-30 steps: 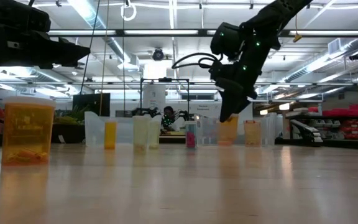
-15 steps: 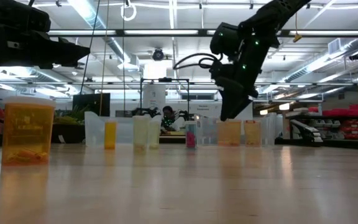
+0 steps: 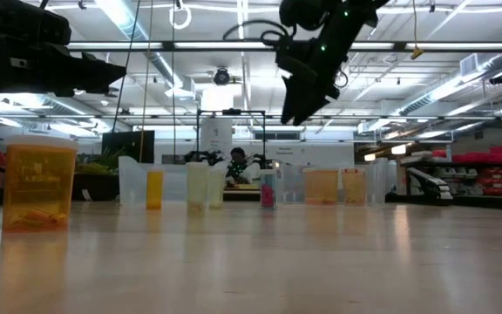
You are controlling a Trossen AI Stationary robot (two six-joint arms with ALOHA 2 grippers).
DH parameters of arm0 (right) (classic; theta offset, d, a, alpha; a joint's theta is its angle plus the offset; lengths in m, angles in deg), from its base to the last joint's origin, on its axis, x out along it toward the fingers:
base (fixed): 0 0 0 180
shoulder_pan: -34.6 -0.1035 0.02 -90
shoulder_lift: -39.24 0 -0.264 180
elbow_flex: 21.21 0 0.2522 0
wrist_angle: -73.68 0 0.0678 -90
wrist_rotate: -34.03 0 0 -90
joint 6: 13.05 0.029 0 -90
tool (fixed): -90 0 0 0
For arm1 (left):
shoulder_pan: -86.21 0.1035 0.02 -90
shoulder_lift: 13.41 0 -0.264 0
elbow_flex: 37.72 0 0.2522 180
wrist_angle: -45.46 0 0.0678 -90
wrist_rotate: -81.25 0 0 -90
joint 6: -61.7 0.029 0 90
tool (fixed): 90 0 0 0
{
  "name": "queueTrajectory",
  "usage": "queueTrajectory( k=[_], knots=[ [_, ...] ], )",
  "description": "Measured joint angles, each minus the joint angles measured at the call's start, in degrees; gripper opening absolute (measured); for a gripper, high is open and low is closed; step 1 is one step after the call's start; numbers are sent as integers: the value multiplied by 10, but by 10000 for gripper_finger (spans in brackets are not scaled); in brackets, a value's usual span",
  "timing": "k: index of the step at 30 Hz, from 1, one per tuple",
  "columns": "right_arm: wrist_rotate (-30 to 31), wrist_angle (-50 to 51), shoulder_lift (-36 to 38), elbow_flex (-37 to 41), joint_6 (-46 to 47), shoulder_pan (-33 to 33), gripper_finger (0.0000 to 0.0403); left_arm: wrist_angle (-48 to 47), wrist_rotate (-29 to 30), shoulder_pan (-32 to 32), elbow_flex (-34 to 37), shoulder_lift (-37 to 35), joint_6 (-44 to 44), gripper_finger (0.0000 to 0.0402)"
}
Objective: Pick and place medicine bottles into bin by pill shape (circle, oval)
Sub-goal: Put the orange pill bottle into the left bin
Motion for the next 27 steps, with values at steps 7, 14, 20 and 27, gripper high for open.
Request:
queueTrajectory(
  k=[7,14,20,27],
  knots=[
    [2,-13,0,-4,7,-43,256,0,0,0,0,0,0,142],
    [11,26,0,-3,-27,-81,255,0,0,0,0,0,0,144],
    [46,-26,8,38,-84,-118,254,0,0,0,0,0,0,138],
    [49,-119,57,130,-103,-143,254,-1,0,0,0,0,0,146]
  ],
)
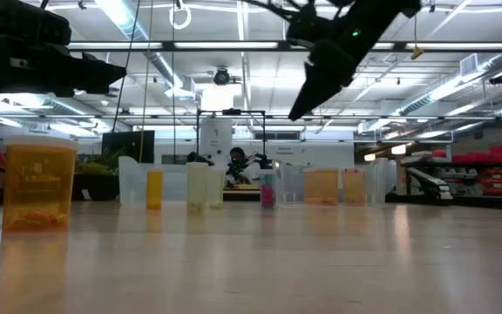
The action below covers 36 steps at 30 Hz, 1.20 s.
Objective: Pick and place medicine bottles into bin by pill shape (circle, oval)
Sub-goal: Put the orange pill bottle into the left bin
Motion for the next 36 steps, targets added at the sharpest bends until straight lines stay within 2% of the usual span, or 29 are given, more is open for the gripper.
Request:
queueTrajectory(
  k=[14,17,21,28,32,36],
  knots=[
    [20,-137,229,190,-27,-44,254,1,0,0,0,0,0,140],
    [21,-158,268,216,-41,-42,254,7,0,0,0,0,-41,143],
    [18,-175,308,248,-59,-41,254,86,0,0,0,0,-126,148],
    [1,-224,398,309,-94,-40,254,155,3,-1,0,0,-148,144],
    [-20,-245,451,351,-110,-40,254,157,76,-1,0,0,-256,133],
    [-23,-253,495,379,-116,-40,254,115,150,0,0,14,-325,121]
  ],
)
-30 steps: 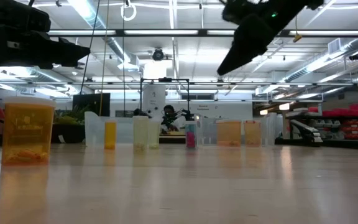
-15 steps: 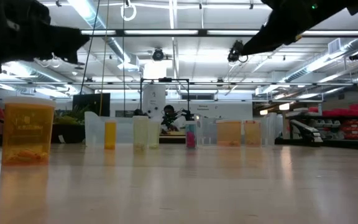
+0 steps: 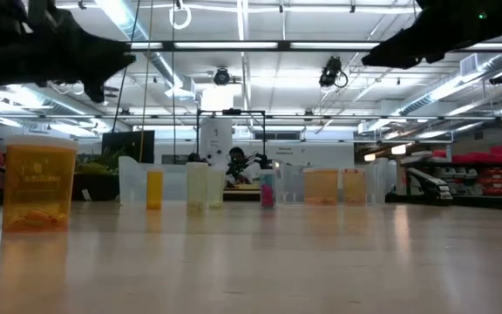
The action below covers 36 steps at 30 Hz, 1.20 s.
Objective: Pick and place medicine bottles into bin by pill shape (circle, oval)
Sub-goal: Put the orange pill bottle into the left bin
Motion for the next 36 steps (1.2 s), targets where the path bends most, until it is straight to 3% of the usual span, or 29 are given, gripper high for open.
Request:
queueTrajectory(
  k=[6,13,22,27,31,36],
  knots=[
    [-15,-11,38,26,-21,0,254,-105,24,0,-51,81,-22,102],
    [-15,-13,49,33,-20,0,254,-116,27,0,-99,194,-8,92],
    [-15,-13,49,33,-21,0,254,-214,-19,-36,-150,300,-36,101],
    [-15,-8,42,36,7,0,254,-223,52,-95,-168,350,20,110],
    [-15,-10,39,38,18,0,254,-292,121,-113,-208,388,83,112],
    [-15,-38,39,38,18,-1,254,-386,136,-111,-271,431,117,117]
  ],
)
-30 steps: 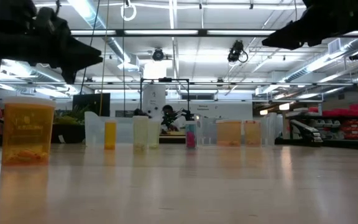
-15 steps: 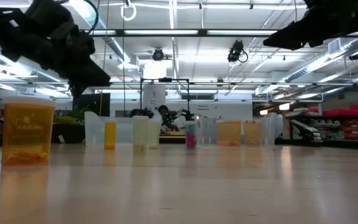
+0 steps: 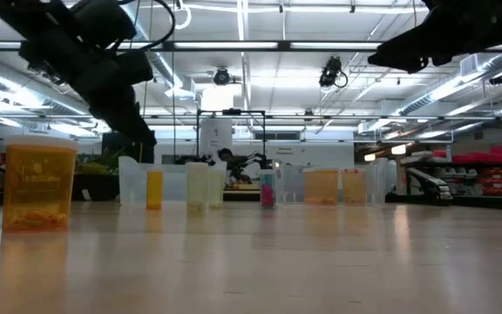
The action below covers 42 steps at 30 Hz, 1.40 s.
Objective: Pick and place medicine bottles into bin by pill shape (circle, oval)
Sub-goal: Put the orange pill bottle into the left bin
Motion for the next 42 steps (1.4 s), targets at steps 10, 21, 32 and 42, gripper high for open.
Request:
queueTrajectory(
  k=[10,21,32,42],
  knots=[
    [0,28,-1,0,16,0,254,-154,-2,-5,-122,85,22,184],
    [0,-1,-4,0,-8,0,254,-230,0,-3,-209,194,43,223],
    [0,-19,-4,0,-60,0,254,-238,15,5,-236,261,58,272],
    [0,-19,-4,0,-86,2,254,-244,15,8,-236,293,43,261]
  ],
)
